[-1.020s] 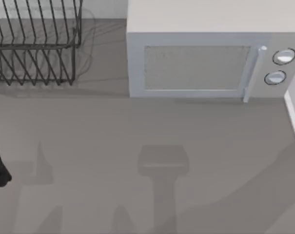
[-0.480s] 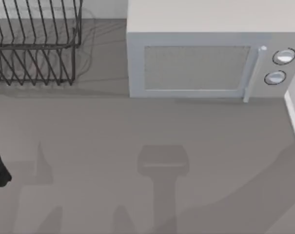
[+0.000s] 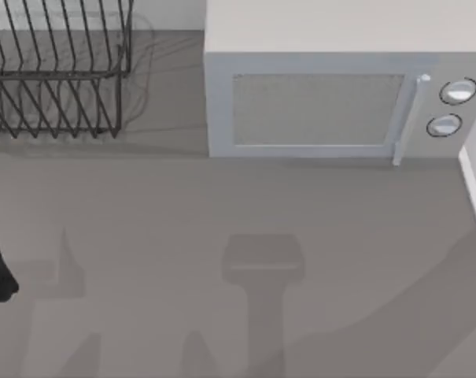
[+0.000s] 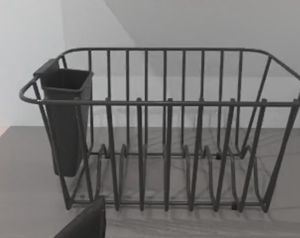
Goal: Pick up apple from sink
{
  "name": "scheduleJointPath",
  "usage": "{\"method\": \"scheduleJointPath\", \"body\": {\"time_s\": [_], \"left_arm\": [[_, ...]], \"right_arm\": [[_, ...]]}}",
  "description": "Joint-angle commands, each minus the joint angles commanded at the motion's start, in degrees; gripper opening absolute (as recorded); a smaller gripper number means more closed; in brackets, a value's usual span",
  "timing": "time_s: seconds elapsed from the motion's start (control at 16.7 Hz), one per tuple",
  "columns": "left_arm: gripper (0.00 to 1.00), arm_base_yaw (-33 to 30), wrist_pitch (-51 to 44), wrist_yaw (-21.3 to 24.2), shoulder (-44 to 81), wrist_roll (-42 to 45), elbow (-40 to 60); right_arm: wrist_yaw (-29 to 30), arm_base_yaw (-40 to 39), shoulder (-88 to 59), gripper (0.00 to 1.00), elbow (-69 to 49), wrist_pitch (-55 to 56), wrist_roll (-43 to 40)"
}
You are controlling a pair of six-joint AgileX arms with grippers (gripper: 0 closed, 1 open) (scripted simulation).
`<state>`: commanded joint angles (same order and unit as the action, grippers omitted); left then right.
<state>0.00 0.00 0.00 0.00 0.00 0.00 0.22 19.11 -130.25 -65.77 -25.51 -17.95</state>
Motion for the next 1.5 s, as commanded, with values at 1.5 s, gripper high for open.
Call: {"method": "scheduleJointPath", "body": {"time_s": [1.5], "left_arm": [[1.0, 0.0, 0.0, 0.0, 0.0, 0.0, 0.0]], "right_arm": [[-1.09, 0.32, 20.03, 0.0, -33.17, -51.61, -0.08]]}}
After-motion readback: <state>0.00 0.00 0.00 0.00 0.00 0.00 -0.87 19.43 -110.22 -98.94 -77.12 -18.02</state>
